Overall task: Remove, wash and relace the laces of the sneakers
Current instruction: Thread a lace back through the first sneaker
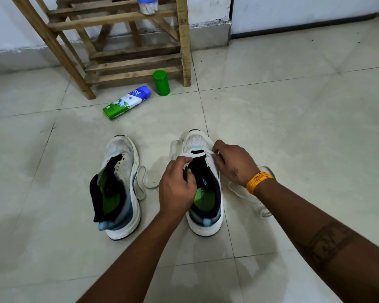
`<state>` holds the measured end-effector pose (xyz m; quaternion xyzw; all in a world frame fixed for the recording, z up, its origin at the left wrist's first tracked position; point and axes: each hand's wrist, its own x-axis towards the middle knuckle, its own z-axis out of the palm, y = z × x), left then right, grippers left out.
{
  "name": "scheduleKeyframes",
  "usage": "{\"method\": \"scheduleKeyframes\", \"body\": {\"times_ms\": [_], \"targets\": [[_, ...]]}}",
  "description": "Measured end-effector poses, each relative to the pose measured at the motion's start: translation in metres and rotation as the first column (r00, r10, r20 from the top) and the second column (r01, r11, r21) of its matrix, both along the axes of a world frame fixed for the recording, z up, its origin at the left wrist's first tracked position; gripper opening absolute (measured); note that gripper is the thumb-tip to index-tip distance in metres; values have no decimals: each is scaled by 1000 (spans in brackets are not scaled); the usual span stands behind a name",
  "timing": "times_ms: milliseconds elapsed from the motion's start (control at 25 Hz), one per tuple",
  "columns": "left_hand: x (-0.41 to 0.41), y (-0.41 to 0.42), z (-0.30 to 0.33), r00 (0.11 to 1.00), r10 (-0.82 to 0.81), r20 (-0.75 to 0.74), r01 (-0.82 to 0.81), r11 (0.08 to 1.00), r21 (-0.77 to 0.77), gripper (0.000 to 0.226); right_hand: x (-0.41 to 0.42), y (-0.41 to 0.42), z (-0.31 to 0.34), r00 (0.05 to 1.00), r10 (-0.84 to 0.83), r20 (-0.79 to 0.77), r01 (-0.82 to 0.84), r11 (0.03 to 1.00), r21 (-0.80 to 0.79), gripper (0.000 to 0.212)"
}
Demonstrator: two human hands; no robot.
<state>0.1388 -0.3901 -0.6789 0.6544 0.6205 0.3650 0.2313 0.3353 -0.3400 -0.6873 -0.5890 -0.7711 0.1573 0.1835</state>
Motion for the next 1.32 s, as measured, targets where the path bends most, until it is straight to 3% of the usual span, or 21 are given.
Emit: {"method": "scheduleKeyframes", "body": {"times_ms": [80,200,280,360,440,560,640,760,840,960,1040,1120,1200,1320], "targets": [[-1,-2,0,1000,14,24,-14,1000,1,35,12,3,-6,980,-197,14,197,980,8,17],[0,-3,1,998,31,47,-32,999,6,36,42,8,-10,872,-436,220,464,881,-91,15],[0,-4,-1,998,21,57,-21,1000,4,35,36,8,-3,908,-363,209,386,919,-81,28],[2,-4,-2,997,18,69,-18,1000,-1,34,12,7,9,990,-120,79,124,991,-43,40],[4,-4,-3,998,21,67,-21,1000,1,33,-8,9,11,996,25,82,-26,1000,13,29],[6,-7,-1,997,41,72,-42,999,16,34,6,17,4,968,-144,203,144,989,17,17],[5,-6,0,994,65,83,-66,998,7,35,30,18,-4,948,-266,173,279,959,-52,16],[5,-8,0,995,50,90,-51,999,10,35,24,7,5,979,-161,-127,148,983,-107,10],[1,-7,0,996,49,75,-51,998,24,36,1,4,13,981,-56,-188,43,997,-70,9],[0,-5,-2,998,49,45,-50,998,23,36,-4,9,7,983,-152,105,159,985,-70,15],[2,-7,-1,998,50,44,-51,999,19,37,16,13,9,889,-310,336,357,930,-86,17],[3,-8,0,996,66,53,-67,998,18,38,30,9,11,813,-326,483,437,889,-135,23],[5,-7,-1,996,73,53,-73,997,14,39,28,7,12,843,-271,464,344,935,-80,24],[5,-7,0,997,62,47,-63,998,17,39,1,2,16,972,-61,227,64,998,-7,25]]}}
